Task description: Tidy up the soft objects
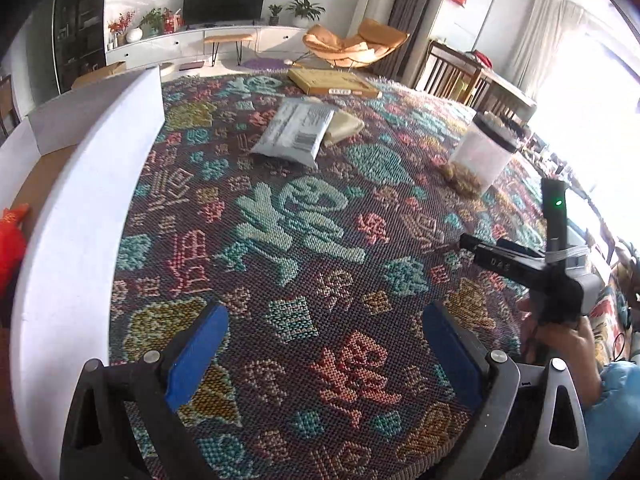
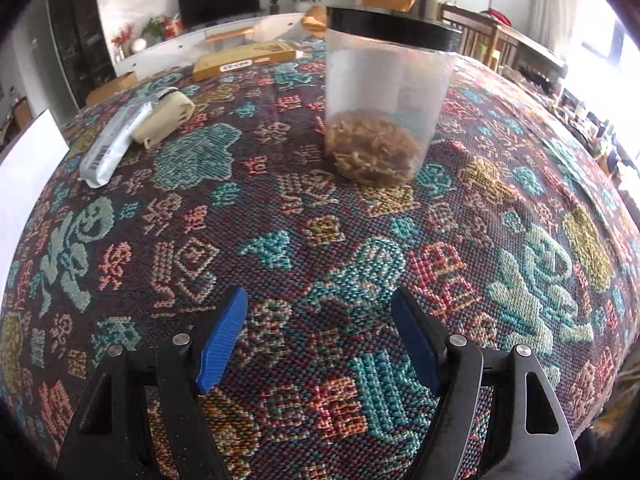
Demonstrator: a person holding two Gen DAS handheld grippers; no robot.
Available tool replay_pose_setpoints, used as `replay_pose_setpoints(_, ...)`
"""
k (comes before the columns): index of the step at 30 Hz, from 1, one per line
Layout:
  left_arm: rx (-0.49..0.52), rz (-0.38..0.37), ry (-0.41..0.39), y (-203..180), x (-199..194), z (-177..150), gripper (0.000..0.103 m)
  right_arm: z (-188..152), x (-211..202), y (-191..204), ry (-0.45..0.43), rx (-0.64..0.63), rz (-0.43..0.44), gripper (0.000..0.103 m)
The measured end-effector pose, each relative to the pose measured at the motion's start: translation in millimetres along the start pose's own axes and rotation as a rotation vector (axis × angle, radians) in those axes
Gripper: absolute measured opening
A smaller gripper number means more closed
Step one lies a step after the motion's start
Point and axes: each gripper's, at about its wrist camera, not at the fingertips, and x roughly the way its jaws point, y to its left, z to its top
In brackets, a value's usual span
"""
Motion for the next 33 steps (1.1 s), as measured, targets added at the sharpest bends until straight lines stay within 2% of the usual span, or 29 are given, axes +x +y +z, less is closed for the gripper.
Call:
replay_pose_setpoints(4,0.013,0.064,0.009,5,47,-2,0.097,0,3,-3,-0.009,0.011,-0.028,0.077)
replay_pose_setpoints(6,0.027,0.092,0.001,8,64,4,0.097,1,4,-1,-0.018,0.002,-0.045,0.081)
replay_pose_setpoints(12,0.107,0.146,-0.017,4,89,23,0.098,1,6,2,-0.029,0.007,-0.050,0.085)
replay_pose_setpoints(15,0.118,0.143,-0.007,3,91,23,0.103,-1,6,3,-0.031,0.008,-0.051,0.085)
replay_pose_setpoints(33,0.119,0.148,-0.006,3,93,23,0.103,-1,7,3,-0.032,0.009,-0.052,0.087)
